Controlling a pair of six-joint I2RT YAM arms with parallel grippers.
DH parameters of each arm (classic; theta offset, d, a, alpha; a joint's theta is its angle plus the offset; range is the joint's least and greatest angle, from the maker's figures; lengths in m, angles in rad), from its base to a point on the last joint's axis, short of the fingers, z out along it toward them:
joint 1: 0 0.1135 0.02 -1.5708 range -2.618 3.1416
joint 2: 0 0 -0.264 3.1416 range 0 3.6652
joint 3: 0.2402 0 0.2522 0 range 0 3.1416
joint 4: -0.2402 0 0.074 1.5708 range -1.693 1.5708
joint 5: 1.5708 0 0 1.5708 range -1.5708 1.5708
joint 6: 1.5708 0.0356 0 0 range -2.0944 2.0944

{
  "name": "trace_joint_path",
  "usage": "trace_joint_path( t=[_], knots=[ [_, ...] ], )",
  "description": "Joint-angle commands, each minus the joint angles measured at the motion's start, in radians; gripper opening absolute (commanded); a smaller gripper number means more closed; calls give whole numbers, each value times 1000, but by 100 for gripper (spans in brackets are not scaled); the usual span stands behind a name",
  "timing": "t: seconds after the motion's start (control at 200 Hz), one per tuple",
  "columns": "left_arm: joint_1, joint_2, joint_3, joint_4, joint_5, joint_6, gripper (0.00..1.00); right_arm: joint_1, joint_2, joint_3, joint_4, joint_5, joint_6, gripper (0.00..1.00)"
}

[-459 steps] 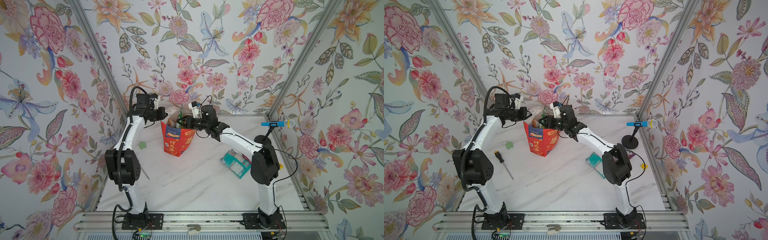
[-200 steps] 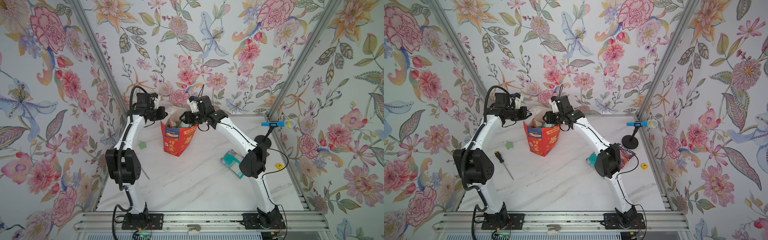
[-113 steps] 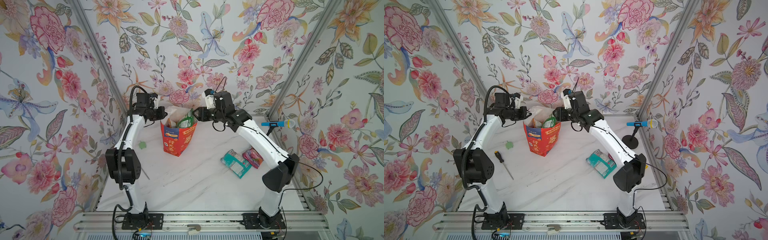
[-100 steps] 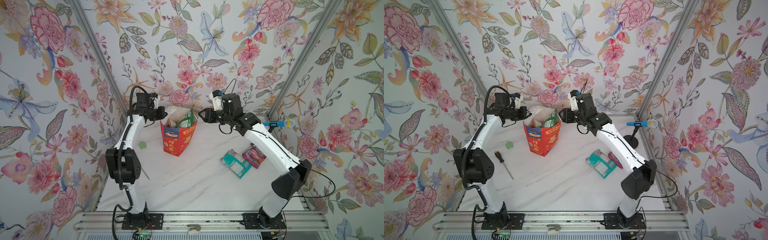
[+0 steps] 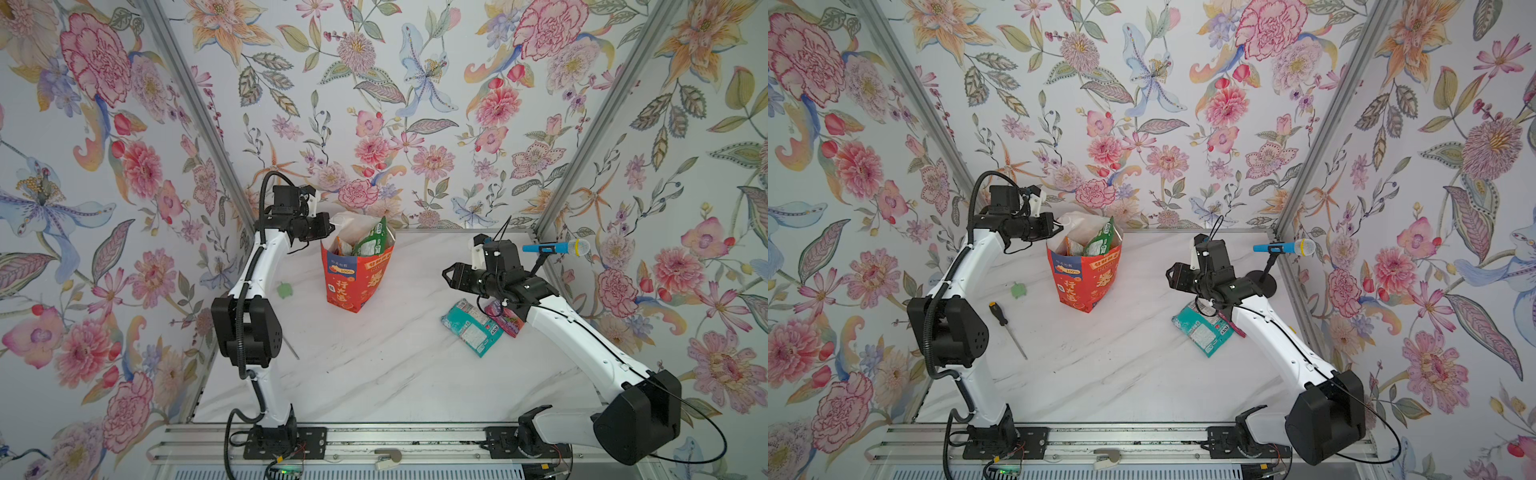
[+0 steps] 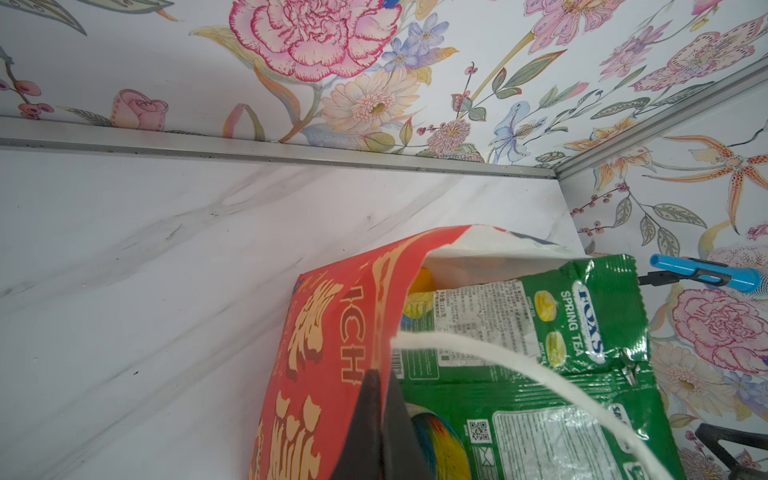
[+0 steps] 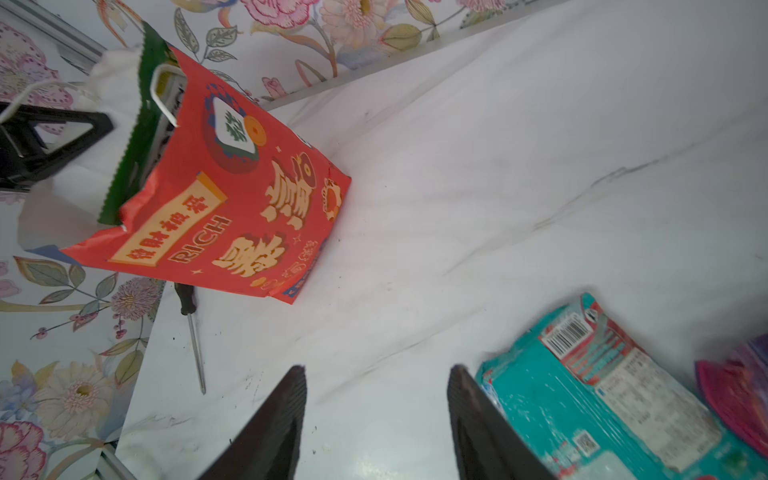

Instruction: Place the snacks into the paper bag

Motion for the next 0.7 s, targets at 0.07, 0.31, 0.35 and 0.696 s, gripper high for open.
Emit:
trace_joint_path(
  t=[0.07,0.31,0.35,0.696],
  knots=[
    [-2,4,39,39,21,10,0,84,159,220,58,-45,-42,56],
    [-2,4,38,38,24,7,0,162,423,549,30,-139,-50,56],
    [-2,3,38,38,24,8,0,169,467,603,20,-165,-48,56],
    [-4,-2,44,28,23,13,0,184,667,823,-72,-203,-30,56]
  ],
)
